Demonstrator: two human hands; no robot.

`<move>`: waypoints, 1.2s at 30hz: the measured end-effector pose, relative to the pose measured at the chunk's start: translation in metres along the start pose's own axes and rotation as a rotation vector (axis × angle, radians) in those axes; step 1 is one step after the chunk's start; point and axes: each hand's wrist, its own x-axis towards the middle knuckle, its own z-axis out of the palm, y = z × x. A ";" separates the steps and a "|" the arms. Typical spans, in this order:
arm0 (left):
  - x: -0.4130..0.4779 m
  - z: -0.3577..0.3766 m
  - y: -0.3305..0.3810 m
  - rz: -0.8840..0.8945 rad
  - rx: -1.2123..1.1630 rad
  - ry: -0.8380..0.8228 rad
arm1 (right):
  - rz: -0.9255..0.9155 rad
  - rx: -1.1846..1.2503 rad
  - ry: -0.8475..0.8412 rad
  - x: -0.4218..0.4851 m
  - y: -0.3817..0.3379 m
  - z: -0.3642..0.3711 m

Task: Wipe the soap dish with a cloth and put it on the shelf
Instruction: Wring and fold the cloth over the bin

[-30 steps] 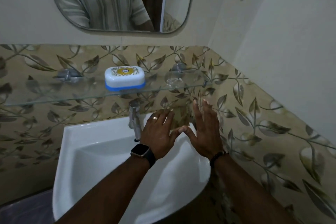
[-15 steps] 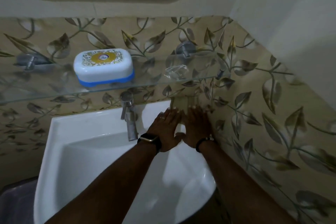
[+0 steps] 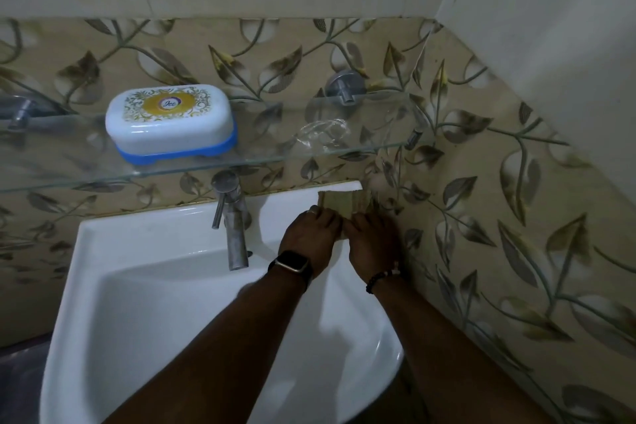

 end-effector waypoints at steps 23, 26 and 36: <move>-0.148 -0.205 -0.031 -0.045 0.023 0.592 | 0.041 0.312 0.829 0.000 -0.155 -0.148; -0.201 -0.237 -0.052 -0.122 -0.038 0.675 | -0.045 0.402 0.861 0.006 -0.216 -0.171; -0.383 -0.296 -0.136 -0.475 0.059 0.967 | -0.468 0.618 0.727 0.010 -0.436 -0.202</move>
